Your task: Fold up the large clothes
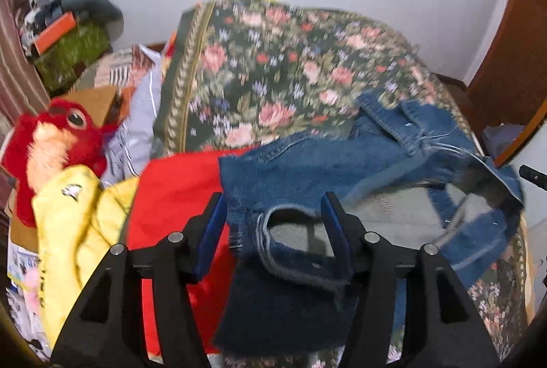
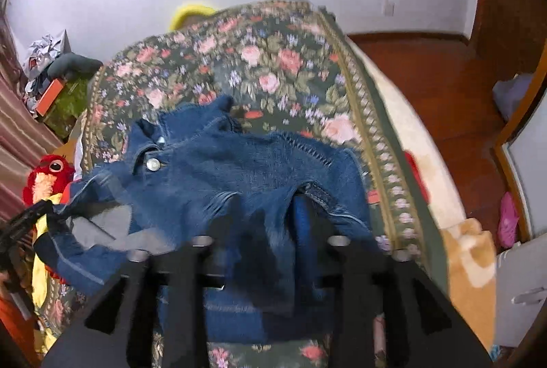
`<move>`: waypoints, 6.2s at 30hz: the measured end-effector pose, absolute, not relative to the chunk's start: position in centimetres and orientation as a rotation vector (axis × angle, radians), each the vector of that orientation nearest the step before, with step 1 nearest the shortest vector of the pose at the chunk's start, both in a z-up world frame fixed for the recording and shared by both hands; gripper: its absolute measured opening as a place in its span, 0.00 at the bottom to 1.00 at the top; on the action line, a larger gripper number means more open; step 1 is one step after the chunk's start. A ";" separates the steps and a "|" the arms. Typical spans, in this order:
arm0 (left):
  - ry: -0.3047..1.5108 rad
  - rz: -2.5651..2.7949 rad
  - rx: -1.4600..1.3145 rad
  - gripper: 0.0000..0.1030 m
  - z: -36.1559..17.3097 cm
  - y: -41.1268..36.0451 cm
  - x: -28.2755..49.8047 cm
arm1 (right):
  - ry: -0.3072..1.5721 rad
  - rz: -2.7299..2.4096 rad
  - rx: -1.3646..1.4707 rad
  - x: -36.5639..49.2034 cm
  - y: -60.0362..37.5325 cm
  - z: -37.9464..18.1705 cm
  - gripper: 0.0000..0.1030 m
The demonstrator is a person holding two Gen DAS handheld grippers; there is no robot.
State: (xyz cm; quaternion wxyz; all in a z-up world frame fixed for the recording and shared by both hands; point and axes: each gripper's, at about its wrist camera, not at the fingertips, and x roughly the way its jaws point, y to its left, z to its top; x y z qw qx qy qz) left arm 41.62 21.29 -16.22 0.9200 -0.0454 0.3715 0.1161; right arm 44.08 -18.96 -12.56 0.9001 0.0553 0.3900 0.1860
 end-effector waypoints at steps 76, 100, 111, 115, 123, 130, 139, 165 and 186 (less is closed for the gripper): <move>0.797 0.148 0.022 0.86 -22.6 16.6 36.2 | 0.874 0.388 -0.073 38.0 -17.9 -20.9 0.51; 0.767 -0.084 -0.794 0.77 -26.4 22.1 31.0 | 0.857 0.448 -0.053 34.5 -16.5 -19.3 0.55; 0.747 -0.041 -0.726 0.45 -24.1 21.0 34.1 | 0.884 0.435 -0.066 34.7 -17.0 -20.3 0.55; 0.634 0.022 -0.509 0.42 -21.0 18.9 34.3 | 0.898 0.440 -0.027 35.1 -17.2 -20.4 0.55; 0.674 0.068 -0.693 0.60 -24.7 21.3 36.8 | 0.912 0.466 -0.032 34.7 -16.5 -20.8 0.55; 0.668 0.163 -0.742 0.50 -26.6 21.4 38.4 | 0.911 0.477 -0.072 34.1 -15.7 -20.5 0.55; 0.644 0.166 -0.527 0.23 -19.5 18.4 38.8 | 0.874 0.492 -0.113 34.1 -14.3 -17.7 0.55; 0.481 0.176 -0.465 0.11 -14.1 19.0 33.6 | 1.059 0.795 -0.043 38.9 -0.6 -21.3 0.73; 0.470 -0.170 -0.183 0.10 -10.0 -1.6 40.7 | 0.990 0.368 -0.001 38.2 -21.6 -23.3 0.72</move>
